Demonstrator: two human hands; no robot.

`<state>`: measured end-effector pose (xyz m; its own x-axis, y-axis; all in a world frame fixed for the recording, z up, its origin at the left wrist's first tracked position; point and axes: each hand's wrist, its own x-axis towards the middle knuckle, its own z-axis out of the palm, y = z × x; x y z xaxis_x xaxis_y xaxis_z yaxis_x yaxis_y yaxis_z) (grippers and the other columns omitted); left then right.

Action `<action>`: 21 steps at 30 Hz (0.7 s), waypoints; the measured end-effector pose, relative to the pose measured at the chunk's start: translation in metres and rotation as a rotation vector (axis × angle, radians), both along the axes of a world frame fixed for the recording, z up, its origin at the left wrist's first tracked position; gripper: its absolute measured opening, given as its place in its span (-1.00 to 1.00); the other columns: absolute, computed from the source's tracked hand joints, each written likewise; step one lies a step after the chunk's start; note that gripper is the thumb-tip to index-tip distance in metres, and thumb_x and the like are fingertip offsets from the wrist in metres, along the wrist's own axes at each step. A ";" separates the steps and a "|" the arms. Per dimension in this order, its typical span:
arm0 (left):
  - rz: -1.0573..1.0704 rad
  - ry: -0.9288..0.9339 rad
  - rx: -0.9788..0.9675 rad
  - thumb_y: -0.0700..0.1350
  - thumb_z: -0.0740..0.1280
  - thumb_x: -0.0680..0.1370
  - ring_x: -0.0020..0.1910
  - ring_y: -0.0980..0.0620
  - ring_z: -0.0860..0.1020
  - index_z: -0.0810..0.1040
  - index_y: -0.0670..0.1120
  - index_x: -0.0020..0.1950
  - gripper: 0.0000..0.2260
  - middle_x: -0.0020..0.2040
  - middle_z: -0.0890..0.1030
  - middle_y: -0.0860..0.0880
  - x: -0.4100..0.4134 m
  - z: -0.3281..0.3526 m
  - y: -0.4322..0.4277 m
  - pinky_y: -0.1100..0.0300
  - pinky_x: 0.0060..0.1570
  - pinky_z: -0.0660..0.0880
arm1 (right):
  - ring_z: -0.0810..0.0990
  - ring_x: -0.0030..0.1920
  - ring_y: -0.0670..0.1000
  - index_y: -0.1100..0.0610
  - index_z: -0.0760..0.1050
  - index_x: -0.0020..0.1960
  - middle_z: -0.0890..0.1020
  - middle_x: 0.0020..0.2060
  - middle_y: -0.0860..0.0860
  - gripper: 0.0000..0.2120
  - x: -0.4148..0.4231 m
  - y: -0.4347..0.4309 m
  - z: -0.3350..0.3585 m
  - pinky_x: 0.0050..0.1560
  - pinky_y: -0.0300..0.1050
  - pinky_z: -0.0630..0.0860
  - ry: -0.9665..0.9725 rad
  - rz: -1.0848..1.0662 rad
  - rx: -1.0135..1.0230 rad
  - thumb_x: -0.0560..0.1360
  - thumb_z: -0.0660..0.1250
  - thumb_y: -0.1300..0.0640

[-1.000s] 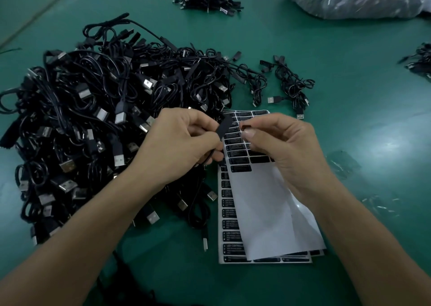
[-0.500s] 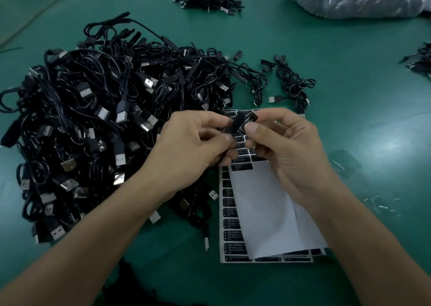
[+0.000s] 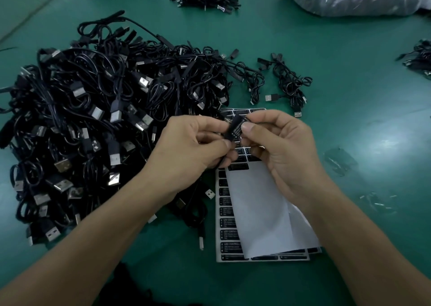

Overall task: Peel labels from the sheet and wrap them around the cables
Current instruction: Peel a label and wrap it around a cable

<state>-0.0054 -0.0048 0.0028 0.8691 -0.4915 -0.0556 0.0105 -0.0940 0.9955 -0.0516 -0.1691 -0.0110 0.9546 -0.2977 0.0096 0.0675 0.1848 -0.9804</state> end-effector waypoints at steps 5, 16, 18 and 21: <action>0.011 -0.020 0.009 -0.32 0.44 0.52 -0.22 -0.13 0.72 0.71 -0.05 -0.04 -0.83 -0.22 0.73 -0.15 0.002 -0.001 0.000 0.01 -0.07 0.67 | 0.65 -0.29 -0.10 0.11 0.62 -0.01 0.71 -0.30 0.00 -0.84 0.001 -0.003 -0.001 -0.22 -0.30 0.55 -0.022 0.009 -0.038 0.46 0.49 0.29; 0.004 -0.009 0.025 -0.31 0.46 0.51 -0.21 -0.13 0.71 0.71 -0.07 -0.02 -0.84 -0.21 0.73 -0.14 0.003 -0.002 0.001 -0.06 -0.02 0.64 | 0.66 -0.27 -0.09 0.10 0.60 -0.04 0.71 -0.29 0.00 -0.79 0.000 -0.005 -0.001 -0.18 -0.29 0.57 -0.042 0.017 -0.084 0.42 0.51 0.34; 0.004 -0.005 0.025 -0.31 0.46 0.51 -0.16 -0.20 0.71 0.71 -0.08 -0.01 -0.85 -0.21 0.73 -0.14 0.003 -0.002 0.001 -0.07 -0.02 0.64 | 0.67 -0.27 -0.09 0.09 0.61 -0.08 0.72 -0.29 0.01 -0.80 0.000 -0.004 -0.001 -0.20 -0.29 0.57 -0.050 0.015 -0.093 0.42 0.51 0.34; 0.006 0.000 0.023 -0.31 0.45 0.51 -0.11 -0.26 0.69 0.71 -0.10 0.00 -0.86 -0.21 0.73 -0.14 0.002 -0.001 0.001 -0.09 -0.02 0.63 | 0.65 -0.29 -0.10 0.04 0.64 -0.17 0.72 -0.29 0.00 -0.78 0.000 -0.003 0.000 -0.22 -0.29 0.57 -0.069 0.020 -0.102 0.42 0.51 0.36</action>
